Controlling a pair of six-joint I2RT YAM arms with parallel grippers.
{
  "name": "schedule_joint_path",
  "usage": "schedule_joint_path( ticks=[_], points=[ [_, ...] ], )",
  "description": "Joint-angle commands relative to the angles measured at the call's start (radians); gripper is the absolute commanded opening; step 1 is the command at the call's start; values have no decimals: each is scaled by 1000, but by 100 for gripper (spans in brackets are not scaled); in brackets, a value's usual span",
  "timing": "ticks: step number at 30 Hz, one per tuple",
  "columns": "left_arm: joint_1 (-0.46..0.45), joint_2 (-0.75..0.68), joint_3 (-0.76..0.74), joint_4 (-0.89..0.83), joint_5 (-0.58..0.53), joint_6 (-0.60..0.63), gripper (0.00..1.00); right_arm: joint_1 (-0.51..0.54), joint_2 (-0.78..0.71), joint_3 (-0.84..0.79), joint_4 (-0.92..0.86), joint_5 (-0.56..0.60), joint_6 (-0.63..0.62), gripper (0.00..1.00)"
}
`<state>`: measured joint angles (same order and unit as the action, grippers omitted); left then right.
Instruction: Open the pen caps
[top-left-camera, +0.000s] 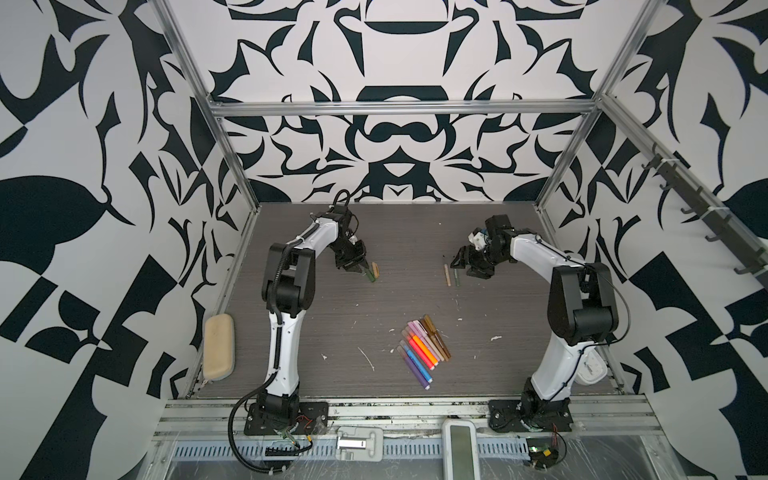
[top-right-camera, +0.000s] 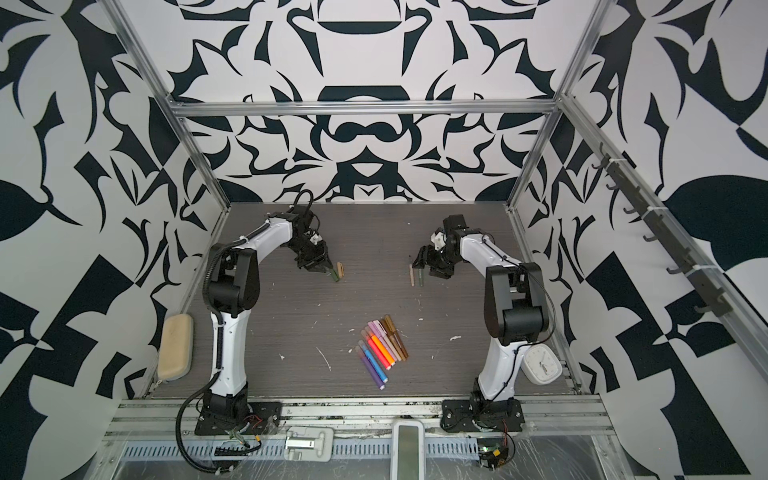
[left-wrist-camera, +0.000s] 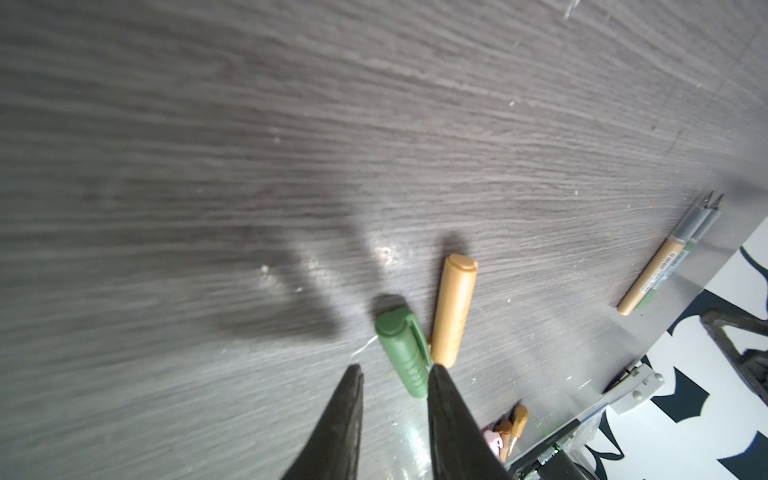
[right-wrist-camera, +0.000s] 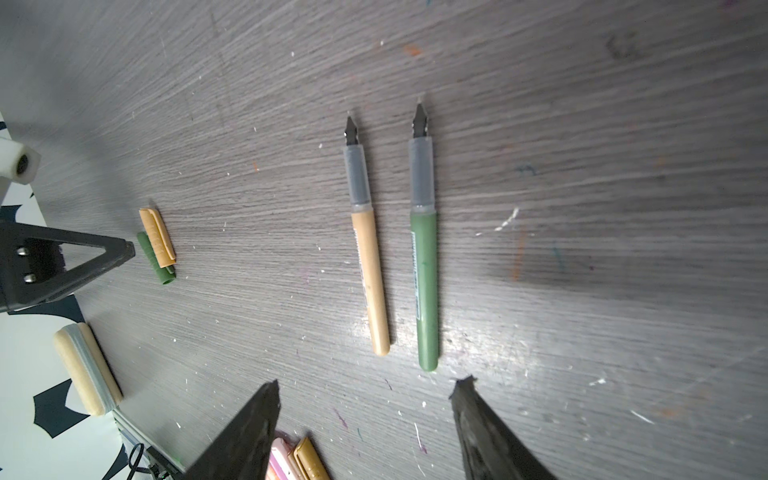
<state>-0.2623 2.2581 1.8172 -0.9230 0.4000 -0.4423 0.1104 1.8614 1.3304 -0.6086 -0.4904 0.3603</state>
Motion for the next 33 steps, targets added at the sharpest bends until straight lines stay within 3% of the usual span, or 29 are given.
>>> schedule_joint_path(
  ticks=[1,22,33],
  points=[
    [-1,-14,2,1,42,-25,30,-3,-54,-12,4,-11,0,69],
    [-1,3,-4,46,75,-79,29,-2,-77,-43,-3,-13,-12,68],
    [-1,-69,-82,14,-8,-47,29,-2,-71,-42,-6,-19,-16,68]
  ],
)
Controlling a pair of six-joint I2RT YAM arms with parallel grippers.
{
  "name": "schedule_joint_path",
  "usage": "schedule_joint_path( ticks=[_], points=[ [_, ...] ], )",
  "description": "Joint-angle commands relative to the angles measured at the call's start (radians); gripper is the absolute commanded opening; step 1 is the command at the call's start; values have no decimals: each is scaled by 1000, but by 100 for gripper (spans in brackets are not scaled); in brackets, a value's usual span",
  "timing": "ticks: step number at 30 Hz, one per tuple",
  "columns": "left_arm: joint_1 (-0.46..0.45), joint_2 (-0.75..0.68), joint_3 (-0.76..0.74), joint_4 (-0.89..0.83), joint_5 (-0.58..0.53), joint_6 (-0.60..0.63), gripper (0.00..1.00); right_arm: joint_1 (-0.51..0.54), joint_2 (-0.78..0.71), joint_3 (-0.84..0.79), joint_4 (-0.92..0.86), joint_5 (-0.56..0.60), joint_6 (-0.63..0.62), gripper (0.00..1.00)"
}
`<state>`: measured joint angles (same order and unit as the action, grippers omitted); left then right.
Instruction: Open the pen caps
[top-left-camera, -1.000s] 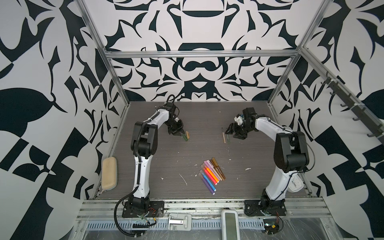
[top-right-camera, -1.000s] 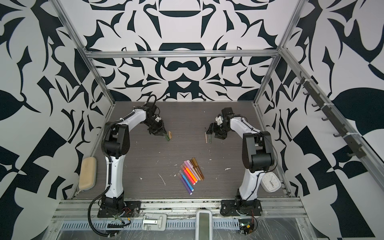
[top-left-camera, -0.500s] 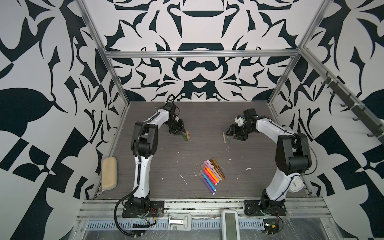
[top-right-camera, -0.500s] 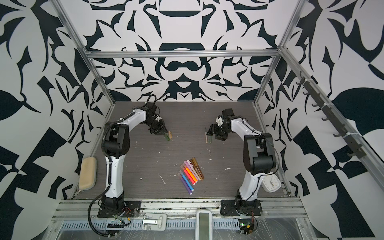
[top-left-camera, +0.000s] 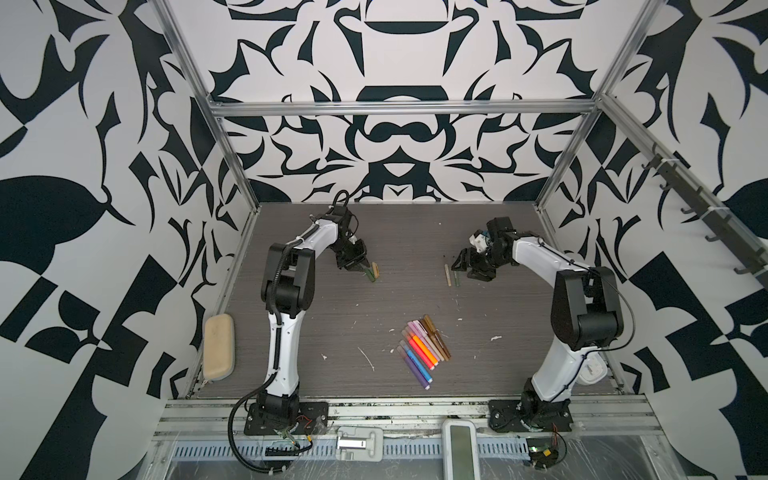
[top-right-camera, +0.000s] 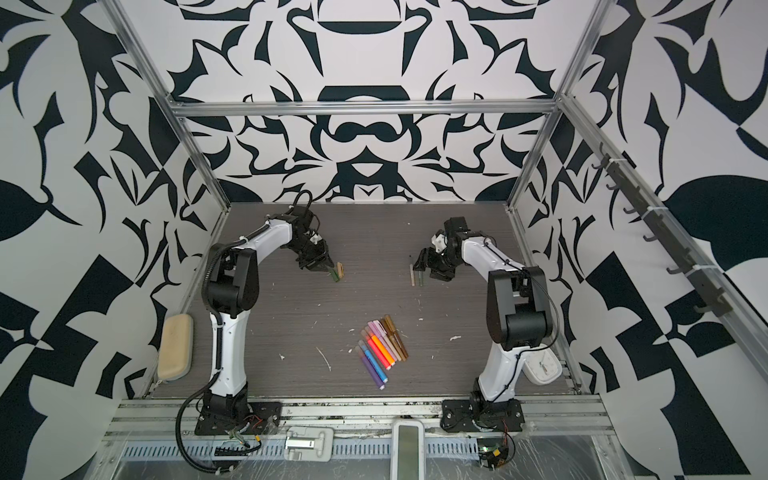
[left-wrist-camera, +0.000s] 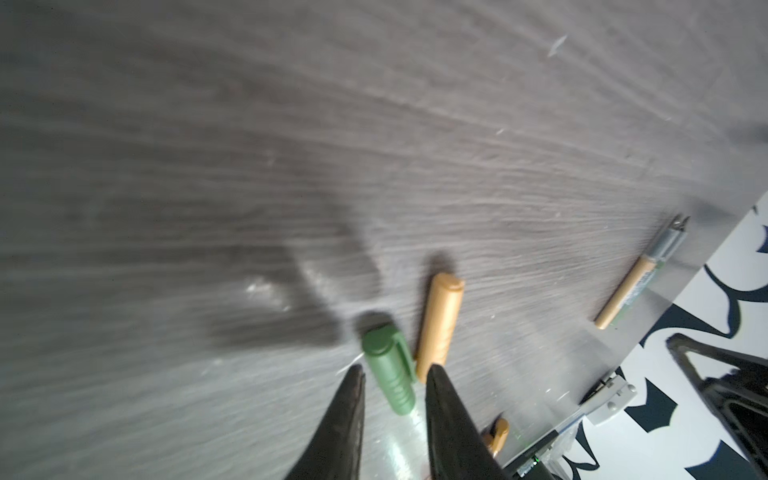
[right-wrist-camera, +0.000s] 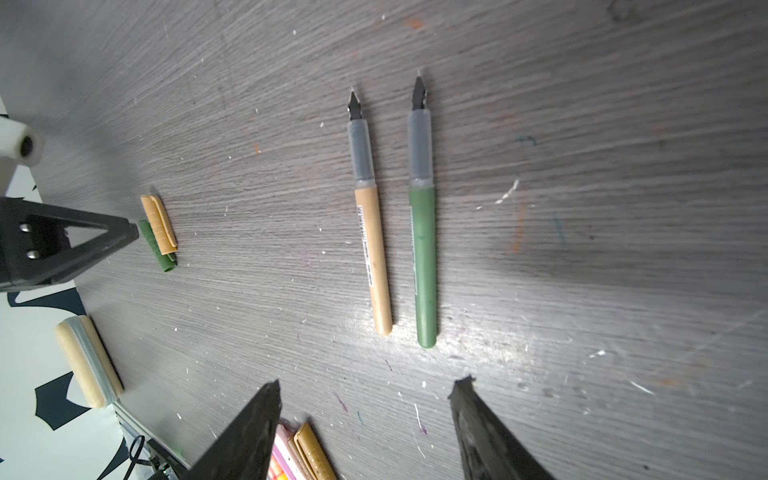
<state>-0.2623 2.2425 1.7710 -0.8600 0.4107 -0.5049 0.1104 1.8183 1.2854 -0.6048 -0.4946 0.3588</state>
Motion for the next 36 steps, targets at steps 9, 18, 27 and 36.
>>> schedule_joint_path(
  ticks=[9,18,27,36],
  points=[
    [-6,-51,-81,8,32,-25,30,-2,-23,22,-25,-16,-21,68],
    [-6,-10,-35,20,57,-52,30,-3,-33,35,-44,-12,-27,68],
    [-9,1,-46,41,83,-78,30,-2,-45,28,-49,-10,-26,68],
    [-12,-11,-91,105,102,-106,30,4,-56,25,-51,-5,-19,68]
  ],
)
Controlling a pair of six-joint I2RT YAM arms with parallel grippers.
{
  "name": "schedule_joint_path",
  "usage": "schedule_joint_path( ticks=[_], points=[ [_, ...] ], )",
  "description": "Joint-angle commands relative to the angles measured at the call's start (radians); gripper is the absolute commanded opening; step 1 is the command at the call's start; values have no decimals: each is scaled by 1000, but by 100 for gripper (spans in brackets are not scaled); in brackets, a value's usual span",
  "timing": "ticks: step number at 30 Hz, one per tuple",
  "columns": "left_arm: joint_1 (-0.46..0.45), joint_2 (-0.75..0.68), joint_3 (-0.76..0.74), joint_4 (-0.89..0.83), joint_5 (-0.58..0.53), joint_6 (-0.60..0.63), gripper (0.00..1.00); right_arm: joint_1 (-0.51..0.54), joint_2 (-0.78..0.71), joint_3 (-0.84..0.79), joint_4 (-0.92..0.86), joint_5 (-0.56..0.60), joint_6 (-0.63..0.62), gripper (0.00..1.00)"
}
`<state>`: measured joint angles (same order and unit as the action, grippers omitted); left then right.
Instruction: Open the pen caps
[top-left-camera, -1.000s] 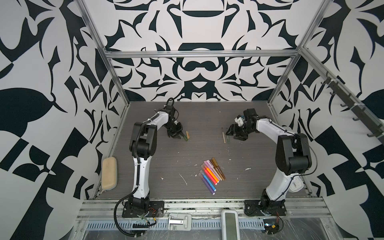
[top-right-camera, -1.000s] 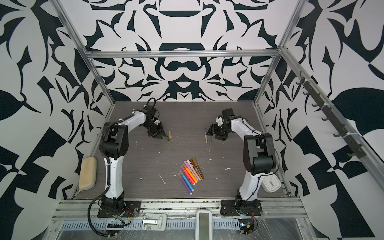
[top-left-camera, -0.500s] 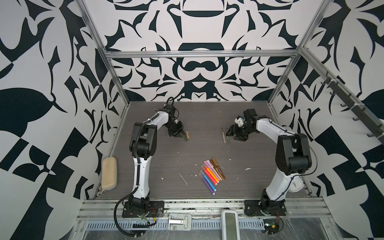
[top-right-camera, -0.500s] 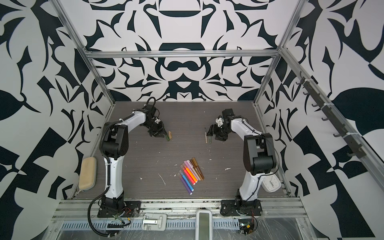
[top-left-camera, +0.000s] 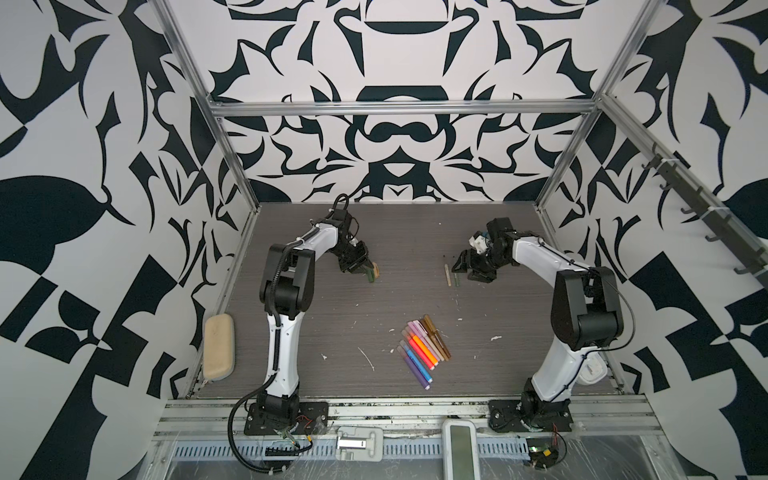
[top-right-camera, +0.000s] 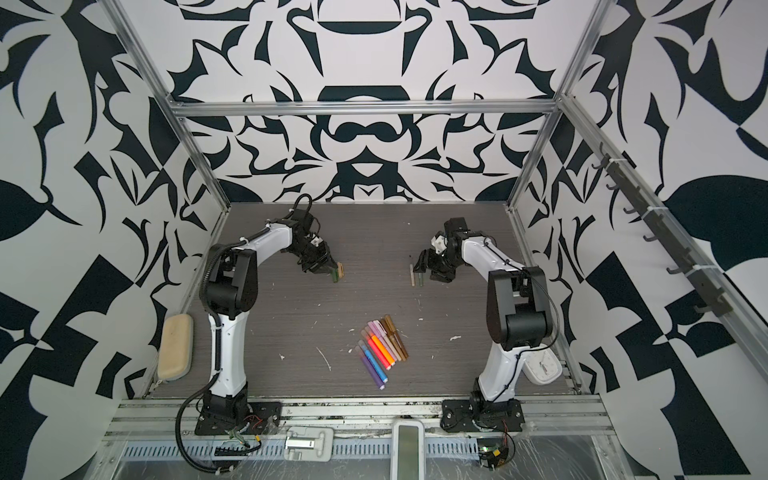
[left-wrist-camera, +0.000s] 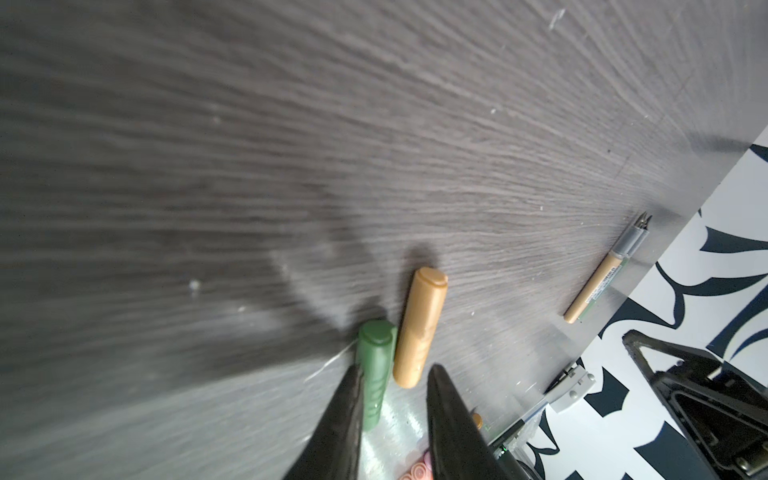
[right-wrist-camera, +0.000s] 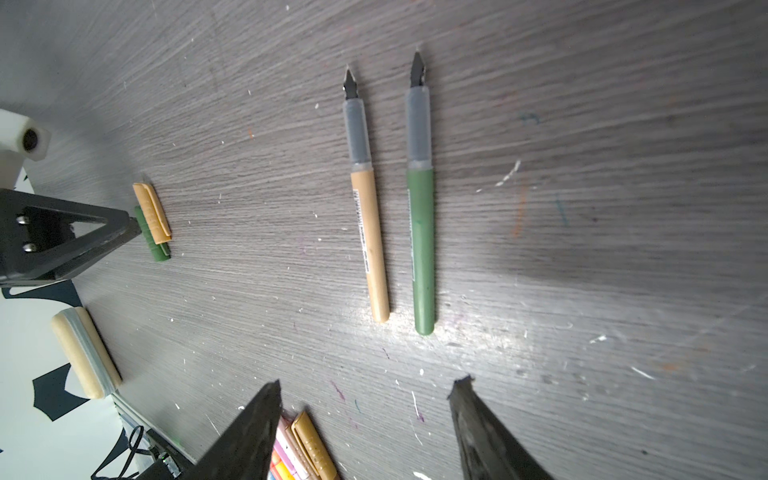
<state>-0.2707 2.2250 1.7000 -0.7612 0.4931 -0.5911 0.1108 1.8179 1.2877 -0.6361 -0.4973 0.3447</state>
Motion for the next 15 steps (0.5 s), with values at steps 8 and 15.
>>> schedule_joint_path(
  ticks=[8,15],
  points=[
    [-4,3,-15,24,30,-39,30,17,-66,11,-14,6,5,68],
    [-3,-19,-16,14,32,-40,30,21,-67,13,-13,11,3,68]
  ],
)
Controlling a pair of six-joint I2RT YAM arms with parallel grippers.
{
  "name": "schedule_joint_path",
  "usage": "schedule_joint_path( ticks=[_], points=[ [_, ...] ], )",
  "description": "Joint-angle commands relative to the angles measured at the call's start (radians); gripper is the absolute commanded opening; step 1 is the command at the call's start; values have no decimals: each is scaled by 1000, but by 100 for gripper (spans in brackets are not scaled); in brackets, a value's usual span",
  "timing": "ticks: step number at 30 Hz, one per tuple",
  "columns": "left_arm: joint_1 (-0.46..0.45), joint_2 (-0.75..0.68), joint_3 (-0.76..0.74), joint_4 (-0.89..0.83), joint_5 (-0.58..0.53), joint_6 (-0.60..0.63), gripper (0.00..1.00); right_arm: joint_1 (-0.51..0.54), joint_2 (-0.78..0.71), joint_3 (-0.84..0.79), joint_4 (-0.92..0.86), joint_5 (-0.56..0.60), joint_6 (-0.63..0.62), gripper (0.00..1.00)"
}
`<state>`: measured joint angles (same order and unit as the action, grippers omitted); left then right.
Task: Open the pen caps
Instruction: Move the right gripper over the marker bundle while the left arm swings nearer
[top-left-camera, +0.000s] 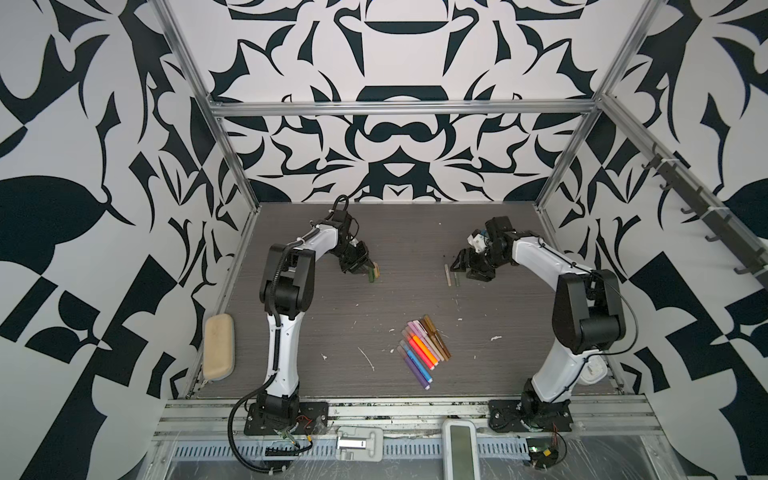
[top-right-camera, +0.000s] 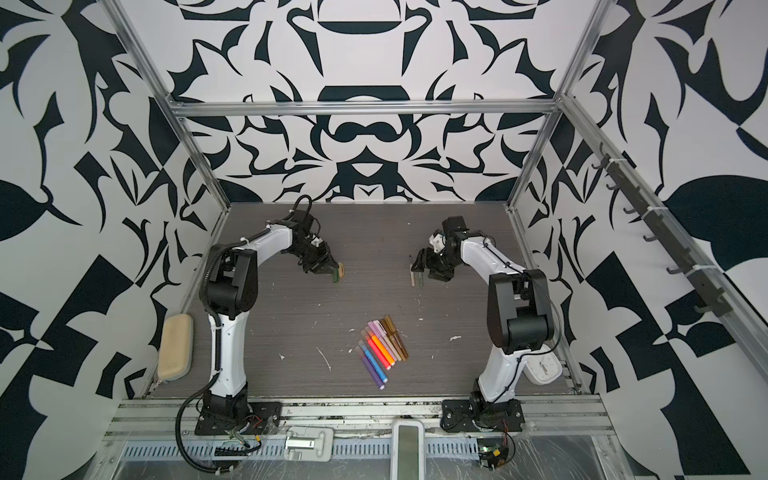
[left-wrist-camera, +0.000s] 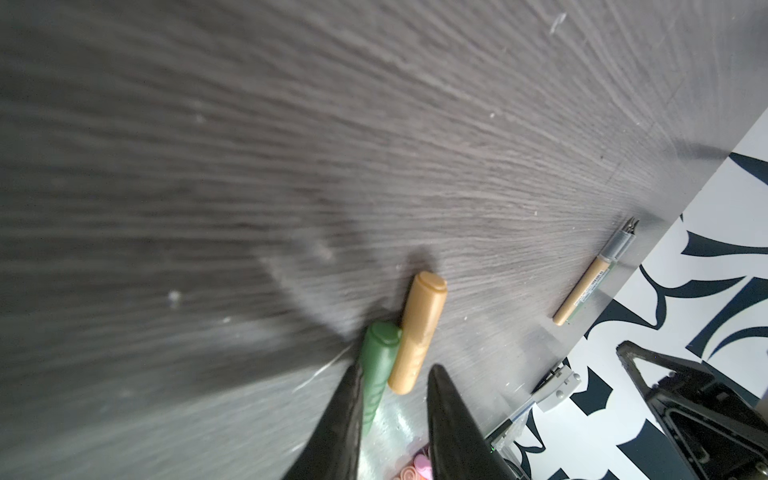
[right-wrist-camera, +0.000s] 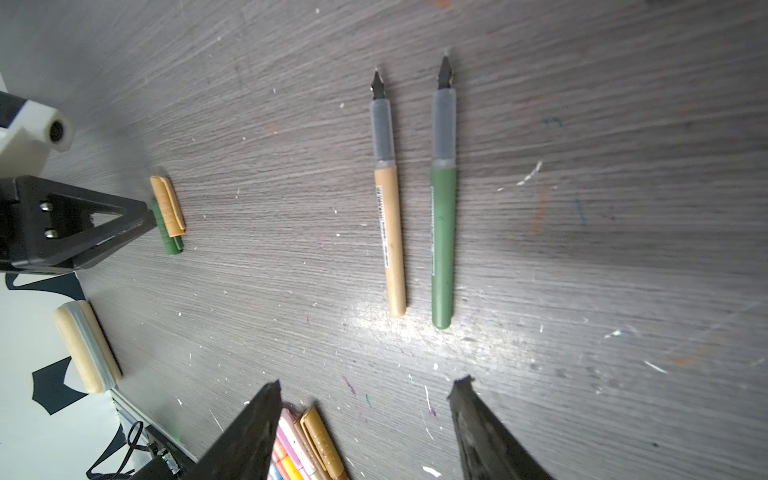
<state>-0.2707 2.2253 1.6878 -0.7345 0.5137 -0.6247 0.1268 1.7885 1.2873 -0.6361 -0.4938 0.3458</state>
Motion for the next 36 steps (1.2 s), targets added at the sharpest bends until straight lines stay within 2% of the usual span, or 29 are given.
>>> schedule_joint_path(
  ticks=[1,5,9,14,17,20,25,30,33,36],
  points=[
    [-4,-28,-7,-18,8,-4,30,6,-38,16,-14,9,-2,68],
    [-2,-79,-22,-48,-37,15,30,8,-41,4,19,33,2,67],
    [-3,-193,-106,-12,-76,5,30,44,-66,-31,93,138,47,67],
    [-6,-450,-384,159,-102,-123,30,155,8,88,116,250,55,66],
    [-17,-607,-558,258,-127,-205,30,238,85,203,111,275,49,66],
    [-30,-740,-662,287,-160,-227,32,310,156,310,89,292,56,66],
    [-26,-845,-676,207,-172,-149,35,407,209,369,90,317,106,66],
    [-20,-891,-653,144,-146,-90,35,505,179,356,43,368,148,66],
    [-19,-942,-673,123,-133,-81,35,570,131,305,2,420,171,66],
    [-19,-1036,-732,152,-96,-107,35,643,43,181,4,470,229,66]
  ],
)
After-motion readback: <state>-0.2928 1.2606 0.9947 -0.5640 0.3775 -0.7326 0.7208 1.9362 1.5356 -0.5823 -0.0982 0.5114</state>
